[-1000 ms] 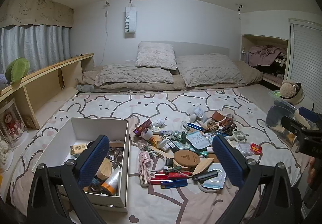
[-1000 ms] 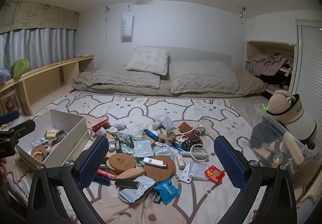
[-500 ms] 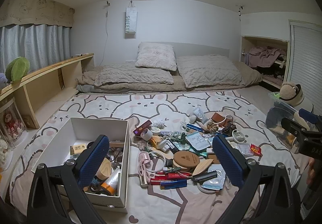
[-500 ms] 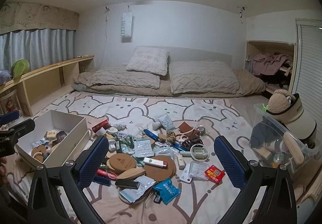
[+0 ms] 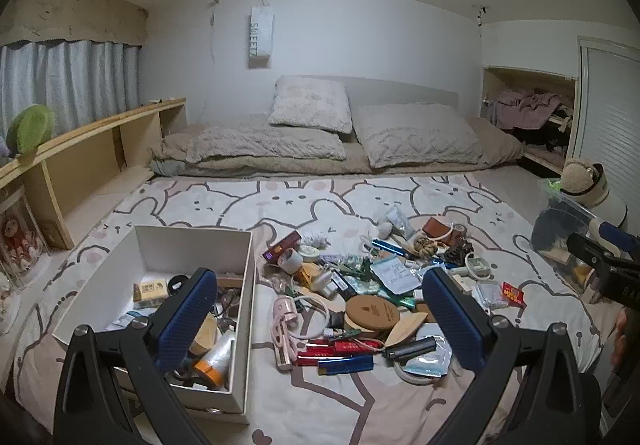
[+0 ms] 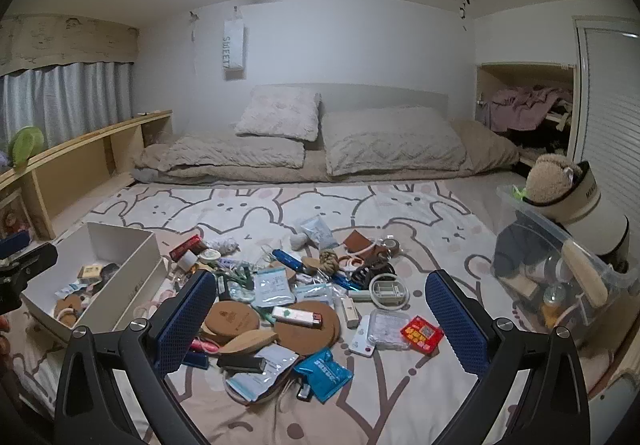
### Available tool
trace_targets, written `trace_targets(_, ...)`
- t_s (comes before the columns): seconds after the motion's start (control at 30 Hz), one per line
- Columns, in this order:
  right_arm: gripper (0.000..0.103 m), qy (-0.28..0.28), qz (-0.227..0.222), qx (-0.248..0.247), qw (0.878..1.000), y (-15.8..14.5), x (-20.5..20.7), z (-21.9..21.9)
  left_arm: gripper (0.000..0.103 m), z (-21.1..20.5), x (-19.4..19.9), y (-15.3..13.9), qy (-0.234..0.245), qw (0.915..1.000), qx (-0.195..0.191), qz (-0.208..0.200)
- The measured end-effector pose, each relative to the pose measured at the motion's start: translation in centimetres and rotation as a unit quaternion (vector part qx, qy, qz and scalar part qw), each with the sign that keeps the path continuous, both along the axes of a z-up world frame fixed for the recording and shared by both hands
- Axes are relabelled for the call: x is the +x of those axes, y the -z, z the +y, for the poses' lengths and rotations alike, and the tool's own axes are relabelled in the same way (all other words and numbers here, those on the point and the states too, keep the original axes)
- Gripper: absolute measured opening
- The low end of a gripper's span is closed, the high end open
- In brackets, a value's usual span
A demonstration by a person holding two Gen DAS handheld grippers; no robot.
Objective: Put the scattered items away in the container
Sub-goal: 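Move both tools down toward the pile of items on the bed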
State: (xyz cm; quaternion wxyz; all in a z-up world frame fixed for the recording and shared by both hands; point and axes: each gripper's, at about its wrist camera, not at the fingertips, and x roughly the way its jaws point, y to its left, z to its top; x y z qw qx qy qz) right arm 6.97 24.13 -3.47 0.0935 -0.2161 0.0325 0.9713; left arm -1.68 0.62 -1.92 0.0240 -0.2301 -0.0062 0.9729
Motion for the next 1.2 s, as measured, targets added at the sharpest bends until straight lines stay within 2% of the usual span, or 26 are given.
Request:
trace_targets(0.27,0.103,0.004,-0.025,-0.018,1.000,2.1,-1.3,0.9,0.103,0.1,-1.8,2.2,0.006,0.9994,0.005,-0.033)
trace_targets(0.47,0.103,0.004,-0.049,-0.027,0.998,4.1,-2.5,1.5,0.103,1.0,-3.0,4.5,0.015,0.9979,-0.006,-0.063)
trace_targets(0.7,0.103,0.002,-0.072,-0.049,0.996,6.0,-3.5,2.4,0.103,2.1,-4.6,7.3,0.024,0.9949,-0.019,-0.096)
trace_targets(1.2,0.103,0.019,-0.144,-0.083,0.986,12.1,-6.2,5.1,0.103,3.1,-7.2,13.0,0.033,0.9856,-0.018,-0.165)
